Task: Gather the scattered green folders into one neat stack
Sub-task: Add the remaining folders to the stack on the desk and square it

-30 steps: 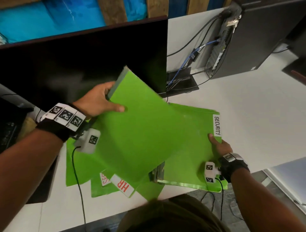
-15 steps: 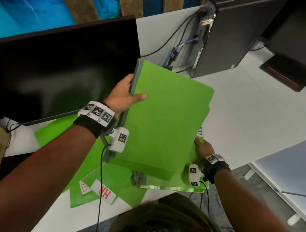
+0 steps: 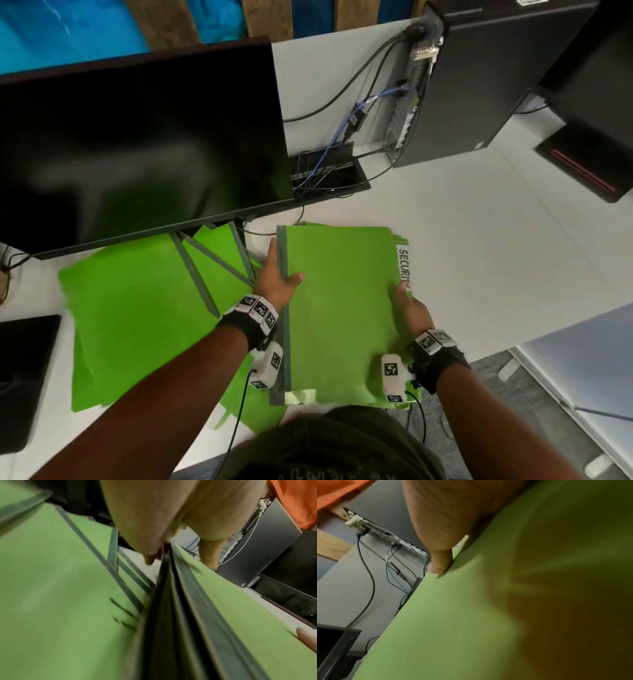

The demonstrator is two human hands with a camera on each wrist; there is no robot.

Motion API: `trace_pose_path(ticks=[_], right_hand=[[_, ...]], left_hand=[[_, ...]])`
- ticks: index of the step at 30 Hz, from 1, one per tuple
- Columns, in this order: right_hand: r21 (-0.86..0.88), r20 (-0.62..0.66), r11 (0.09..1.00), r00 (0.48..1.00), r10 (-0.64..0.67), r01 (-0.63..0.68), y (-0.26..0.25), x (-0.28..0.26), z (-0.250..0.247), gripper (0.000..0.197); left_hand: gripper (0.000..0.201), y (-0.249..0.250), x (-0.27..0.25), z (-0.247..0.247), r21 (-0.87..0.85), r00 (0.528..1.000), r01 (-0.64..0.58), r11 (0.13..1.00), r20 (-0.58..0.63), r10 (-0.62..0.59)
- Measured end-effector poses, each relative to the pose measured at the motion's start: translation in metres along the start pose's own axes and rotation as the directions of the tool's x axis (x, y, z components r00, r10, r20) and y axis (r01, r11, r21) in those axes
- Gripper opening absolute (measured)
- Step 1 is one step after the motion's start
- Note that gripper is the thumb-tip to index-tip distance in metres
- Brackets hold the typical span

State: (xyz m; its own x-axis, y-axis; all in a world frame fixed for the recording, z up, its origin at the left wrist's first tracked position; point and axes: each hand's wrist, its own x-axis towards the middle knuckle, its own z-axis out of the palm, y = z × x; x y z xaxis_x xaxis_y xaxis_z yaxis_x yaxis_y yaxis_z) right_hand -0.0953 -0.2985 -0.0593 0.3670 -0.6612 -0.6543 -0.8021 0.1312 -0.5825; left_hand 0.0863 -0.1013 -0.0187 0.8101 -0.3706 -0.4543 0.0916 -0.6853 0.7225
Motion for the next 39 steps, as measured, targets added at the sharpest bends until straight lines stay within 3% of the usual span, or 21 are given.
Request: trace_pose_path(ticks=[3, 6, 8, 9, 11, 13, 14, 16, 20, 22, 25, 29, 36, 39], right_hand=[[0.017, -0.024, 0.999, 0.999, -0.04, 0.04, 0.002, 0.0, 0.002, 0.057], [0.012, -0.061, 0.999, 0.997, -0.041, 0.042, 0.002, 0.003, 0.003, 0.056], [-0.002, -0.062, 0.999, 0.997, -0.041, 0.041, 0.002, 0.004, 0.003, 0.054], [-0.014, -0.06, 0.999, 0.997, -0.043, 0.042, 0.002, 0.004, 0.002, 0.053], [-0.036, -0.073, 0.998, 0.996, -0.049, 0.046, 0.002, 0.003, 0.002, 0.059], [-0.062, -0.079, 0.997, 0.995, -0.054, 0.05, 0.002, 0.004, 0.001, 0.063], [-0.069, -0.075, 0.996, 0.996, -0.054, 0.049, 0.002, 0.004, 0.001, 0.064], [-0.085, -0.072, 0.996, 0.996, -0.048, 0.042, 0.002, 0.003, 0.001, 0.067], [-0.088, -0.082, 0.996, 0.996, -0.042, 0.035, -0.001, -0.002, 0.002, 0.069], [-0.084, -0.085, 0.996, 0.996, -0.034, 0.026, -0.002, -0.003, 0.002, 0.069], [-0.075, -0.088, 0.997, 0.996, -0.033, 0.027, -0.003, -0.006, 0.002, 0.068], [-0.071, -0.086, 0.997, 0.996, -0.036, 0.03, 0.0, -0.005, 0.004, 0.067], [-0.073, -0.09, 0.997, 0.995, -0.042, 0.036, 0.0, -0.003, 0.004, 0.064], [-0.075, -0.094, 0.997, 0.995, -0.037, 0.03, 0.0, -0.003, 0.004, 0.065]], left_hand=[[0.094, -0.004, 0.012, -0.017, 0.079, 0.984, -0.053, 0.995, 0.175, 0.038], [0.066, -0.023, 0.028, -0.064, 0.07, 0.941, -0.24, 0.968, 0.264, 0.214], [0.075, -0.041, 0.035, -0.104, 0.291, 0.927, -0.328, 0.899, 0.284, 0.246], [0.078, -0.049, 0.034, -0.123, 0.465, 0.922, -0.35, 0.813, 0.323, 0.212], [0.086, -0.064, 0.029, -0.152, 0.762, 0.893, -0.415, 0.497, 0.447, 0.058], [0.107, -0.075, 0.019, -0.165, 0.838, 0.838, -0.52, 0.167, 0.538, -0.093], [0.116, -0.08, 0.016, -0.167, 0.841, 0.831, -0.536, 0.077, 0.542, -0.128], [0.122, -0.091, 0.013, -0.165, 0.843, 0.838, -0.538, 0.002, 0.535, -0.103], [0.11, -0.083, 0.016, -0.157, 0.77, 0.793, -0.61, -0.189, 0.598, -0.12], [0.109, -0.073, 0.019, -0.151, 0.735, 0.757, -0.651, -0.19, 0.645, -0.1], [0.113, -0.06, 0.022, -0.14, 0.776, 0.779, -0.624, -0.088, 0.627, 0.01], [0.119, -0.047, 0.023, -0.117, 0.778, 0.778, -0.628, -0.017, 0.629, 0.015], [0.118, -0.039, 0.021, -0.103, 0.763, 0.765, -0.643, -0.07, 0.644, 0.001], [0.114, -0.041, 0.019, -0.102, 0.745, 0.746, -0.665, -0.053, 0.666, 0.003]])
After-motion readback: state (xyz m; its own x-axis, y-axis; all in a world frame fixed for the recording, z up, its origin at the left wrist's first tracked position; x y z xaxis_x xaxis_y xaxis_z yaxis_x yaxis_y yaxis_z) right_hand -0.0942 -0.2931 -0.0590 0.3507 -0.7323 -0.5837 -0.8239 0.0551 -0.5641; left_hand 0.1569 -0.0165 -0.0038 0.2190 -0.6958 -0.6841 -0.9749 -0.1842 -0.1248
